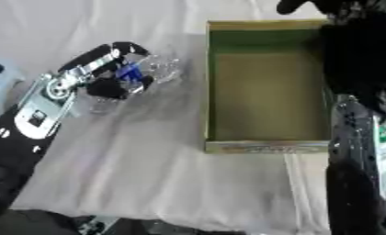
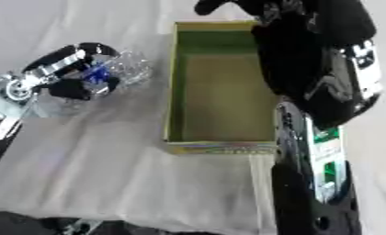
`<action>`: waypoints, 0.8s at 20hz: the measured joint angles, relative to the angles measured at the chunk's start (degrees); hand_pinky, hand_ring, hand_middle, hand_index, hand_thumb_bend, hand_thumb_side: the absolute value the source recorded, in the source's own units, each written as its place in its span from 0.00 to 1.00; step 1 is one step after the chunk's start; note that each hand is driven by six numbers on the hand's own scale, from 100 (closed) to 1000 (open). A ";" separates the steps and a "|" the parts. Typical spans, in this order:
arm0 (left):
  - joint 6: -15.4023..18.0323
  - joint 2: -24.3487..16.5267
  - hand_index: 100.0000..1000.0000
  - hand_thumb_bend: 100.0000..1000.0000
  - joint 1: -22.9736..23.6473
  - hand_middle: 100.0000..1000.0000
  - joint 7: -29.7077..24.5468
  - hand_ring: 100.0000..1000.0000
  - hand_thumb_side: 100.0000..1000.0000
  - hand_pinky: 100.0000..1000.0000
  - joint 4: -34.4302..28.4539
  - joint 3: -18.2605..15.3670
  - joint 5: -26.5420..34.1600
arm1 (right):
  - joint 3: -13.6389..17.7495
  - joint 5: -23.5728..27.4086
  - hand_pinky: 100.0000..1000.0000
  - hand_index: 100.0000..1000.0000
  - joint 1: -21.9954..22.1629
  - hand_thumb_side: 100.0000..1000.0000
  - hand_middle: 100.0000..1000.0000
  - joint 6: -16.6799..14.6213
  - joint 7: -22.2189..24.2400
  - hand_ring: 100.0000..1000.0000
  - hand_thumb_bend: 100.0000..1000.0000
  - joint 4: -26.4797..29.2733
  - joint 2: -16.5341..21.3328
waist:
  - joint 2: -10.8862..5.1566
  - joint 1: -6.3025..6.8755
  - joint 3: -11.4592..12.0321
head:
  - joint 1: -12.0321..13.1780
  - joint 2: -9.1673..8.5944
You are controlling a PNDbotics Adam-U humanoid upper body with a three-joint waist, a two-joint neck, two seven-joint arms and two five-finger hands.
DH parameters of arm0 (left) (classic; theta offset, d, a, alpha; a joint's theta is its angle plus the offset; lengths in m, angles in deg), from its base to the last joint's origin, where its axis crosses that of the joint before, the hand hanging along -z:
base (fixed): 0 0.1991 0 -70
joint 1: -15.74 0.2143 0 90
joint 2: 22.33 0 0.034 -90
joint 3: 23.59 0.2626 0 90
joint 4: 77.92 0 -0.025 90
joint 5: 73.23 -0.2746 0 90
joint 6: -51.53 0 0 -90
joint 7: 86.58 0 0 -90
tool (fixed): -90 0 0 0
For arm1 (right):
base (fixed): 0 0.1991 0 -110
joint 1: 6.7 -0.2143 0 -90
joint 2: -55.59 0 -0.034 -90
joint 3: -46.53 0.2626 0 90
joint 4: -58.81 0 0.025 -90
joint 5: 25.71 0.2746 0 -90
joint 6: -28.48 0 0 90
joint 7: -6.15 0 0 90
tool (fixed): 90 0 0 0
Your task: Pick up objects on the table and place them in the box.
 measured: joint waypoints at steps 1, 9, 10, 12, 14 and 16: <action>-0.28 0.01 0.46 0.00 -0.01 0.76 0.63 0.16 0.56 0.00 -0.33 -0.17 0.07 | 0.00 0.00 0.57 0.81 0.00 1.00 0.84 0.00 0.00 0.70 0.00 0.00 -0.01 | -0.01 0.00 0.02 | 0.00 0.00; -1.57 0.06 0.46 0.00 -0.16 0.77 2.91 0.16 0.58 0.00 -2.69 -0.60 1.47 | -0.01 -0.05 0.57 0.81 0.40 1.00 0.84 0.00 0.00 0.70 0.00 0.00 -0.52 | -0.65 0.01 0.23 | -0.01 0.00; -1.60 0.06 0.46 0.00 -0.26 0.77 2.94 0.16 0.58 0.00 -2.83 -0.61 1.48 | -0.01 -0.06 0.57 0.81 0.48 1.00 0.84 0.00 0.00 0.70 0.00 -0.01 -0.53 | -0.80 0.02 0.30 | -0.01 -0.01; -1.64 0.06 0.46 0.00 -0.56 0.77 2.97 0.16 0.57 0.00 -3.00 -0.62 1.54 | -0.02 -0.11 0.56 0.81 0.54 1.00 0.84 0.00 -0.01 0.70 0.00 -0.01 -0.56 | -1.24 0.05 0.47 | -0.01 -0.04; -1.66 0.06 0.46 0.00 -1.03 0.77 3.00 0.16 0.56 0.00 -3.16 -0.69 1.77 | -0.02 -0.19 0.56 0.81 0.82 1.00 0.84 0.00 -0.02 0.70 0.00 -0.02 -0.73 | -1.81 0.05 0.59 | -0.01 -0.08; -1.74 0.03 0.46 0.00 -2.18 0.77 3.12 0.15 0.55 0.00 -3.36 -0.94 2.44 | -0.03 -0.36 0.56 0.81 1.09 1.00 0.84 -0.01 -0.03 0.70 0.00 -0.04 -1.05 | -2.37 0.08 0.77 | -0.01 -0.14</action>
